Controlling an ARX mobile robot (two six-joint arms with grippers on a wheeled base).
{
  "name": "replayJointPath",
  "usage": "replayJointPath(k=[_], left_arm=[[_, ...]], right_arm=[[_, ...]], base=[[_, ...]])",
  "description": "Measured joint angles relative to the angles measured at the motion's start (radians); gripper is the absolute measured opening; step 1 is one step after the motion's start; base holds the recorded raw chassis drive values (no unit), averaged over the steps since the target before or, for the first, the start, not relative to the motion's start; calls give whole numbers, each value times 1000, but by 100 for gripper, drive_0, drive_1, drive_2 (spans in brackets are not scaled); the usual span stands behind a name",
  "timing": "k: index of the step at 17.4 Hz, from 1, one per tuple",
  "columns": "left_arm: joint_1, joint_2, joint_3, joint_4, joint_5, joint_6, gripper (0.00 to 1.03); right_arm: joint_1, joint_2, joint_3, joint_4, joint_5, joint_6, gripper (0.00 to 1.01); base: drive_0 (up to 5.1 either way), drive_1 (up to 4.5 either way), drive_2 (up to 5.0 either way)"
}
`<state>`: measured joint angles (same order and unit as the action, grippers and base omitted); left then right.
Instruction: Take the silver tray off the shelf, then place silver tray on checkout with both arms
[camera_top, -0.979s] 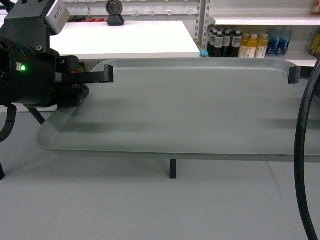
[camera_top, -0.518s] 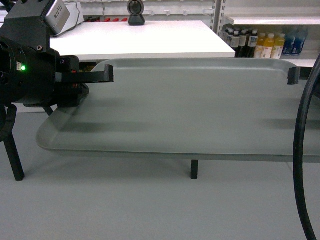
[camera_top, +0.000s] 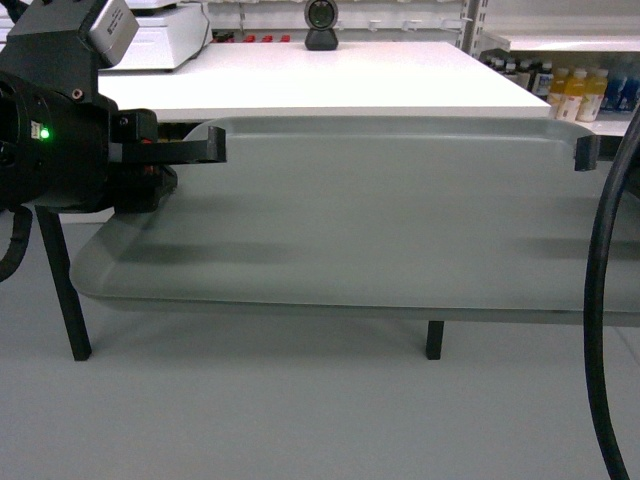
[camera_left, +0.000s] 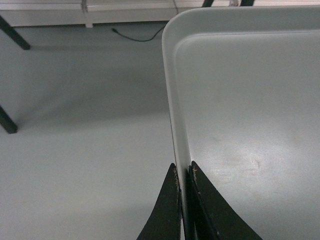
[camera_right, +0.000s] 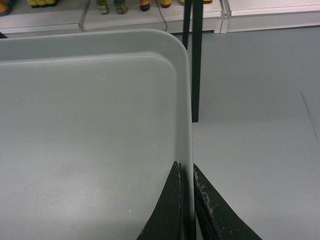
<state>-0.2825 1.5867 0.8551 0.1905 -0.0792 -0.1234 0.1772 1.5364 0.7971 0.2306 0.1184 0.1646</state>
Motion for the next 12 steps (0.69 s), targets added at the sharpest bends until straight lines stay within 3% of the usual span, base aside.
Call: replayJointPath(k=[12], left_arm=[[-3,0,0,3,-2,3,3]], right_arm=[[-1,0,0,-2,0,0,3]], base=[[-513,233,233]])
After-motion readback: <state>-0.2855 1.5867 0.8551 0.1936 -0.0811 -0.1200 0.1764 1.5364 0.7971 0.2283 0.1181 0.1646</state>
